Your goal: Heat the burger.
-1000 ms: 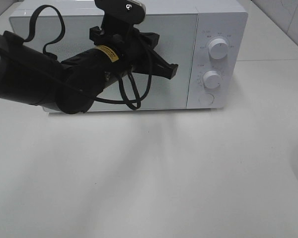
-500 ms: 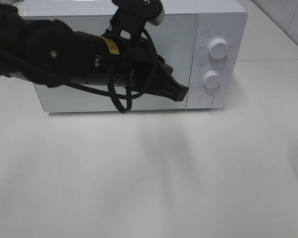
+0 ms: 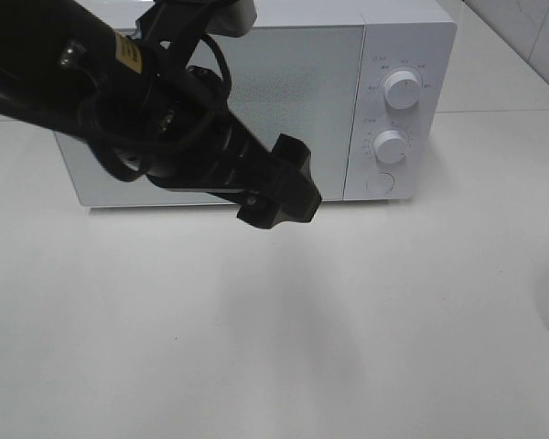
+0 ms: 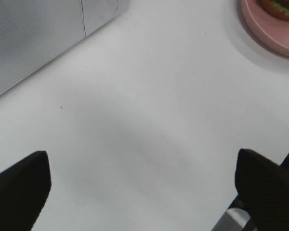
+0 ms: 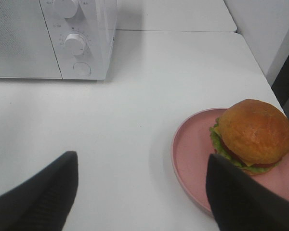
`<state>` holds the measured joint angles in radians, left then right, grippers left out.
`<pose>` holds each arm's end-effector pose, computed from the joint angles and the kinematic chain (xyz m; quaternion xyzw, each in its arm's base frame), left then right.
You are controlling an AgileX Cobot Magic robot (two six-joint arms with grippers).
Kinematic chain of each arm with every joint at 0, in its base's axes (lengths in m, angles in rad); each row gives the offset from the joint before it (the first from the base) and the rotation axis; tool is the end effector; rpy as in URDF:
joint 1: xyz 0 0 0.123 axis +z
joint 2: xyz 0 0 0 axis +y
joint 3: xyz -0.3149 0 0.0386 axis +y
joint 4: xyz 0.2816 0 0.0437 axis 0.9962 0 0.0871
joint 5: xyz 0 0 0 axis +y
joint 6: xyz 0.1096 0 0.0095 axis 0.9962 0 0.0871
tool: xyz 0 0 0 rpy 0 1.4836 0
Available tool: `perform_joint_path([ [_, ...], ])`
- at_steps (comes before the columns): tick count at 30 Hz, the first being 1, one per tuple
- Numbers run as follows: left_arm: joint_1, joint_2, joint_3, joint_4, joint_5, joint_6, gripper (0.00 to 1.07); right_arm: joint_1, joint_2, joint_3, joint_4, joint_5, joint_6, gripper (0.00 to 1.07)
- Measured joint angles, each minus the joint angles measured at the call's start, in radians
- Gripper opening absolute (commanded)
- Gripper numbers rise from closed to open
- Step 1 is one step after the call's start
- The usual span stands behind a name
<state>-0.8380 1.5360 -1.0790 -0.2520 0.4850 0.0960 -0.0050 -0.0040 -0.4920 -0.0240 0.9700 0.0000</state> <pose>0.2396 -0.2853 0.2725 0.3437 0.8673 -0.2135 0.2900 0.0136 -0.0022 0.2912 0.0020 0.8298 -0.0134 0.5579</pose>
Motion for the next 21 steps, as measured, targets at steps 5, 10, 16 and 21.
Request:
perform_joint_path([
  [5, 0.045, -0.051, 0.000, 0.021, 0.123, -0.011, 1.02, 0.000, 0.000, 0.000, 0.000, 0.000, 0.000, 0.73],
  [10, 0.150, -0.115, 0.000, 0.028, 0.243, -0.013, 1.02, 0.000, 0.000, 0.000, 0.000, 0.000, 0.000, 0.73],
  [16, 0.307, -0.183, 0.000, 0.054, 0.413, -0.013, 1.02, 0.000, 0.000, 0.000, 0.000, 0.000, 0.000, 0.73],
  [21, 0.440, -0.218, -0.002, 0.084, 0.500, -0.013, 1.02, 0.000, 0.000, 0.000, 0.000, 0.000, 0.000, 0.73],
])
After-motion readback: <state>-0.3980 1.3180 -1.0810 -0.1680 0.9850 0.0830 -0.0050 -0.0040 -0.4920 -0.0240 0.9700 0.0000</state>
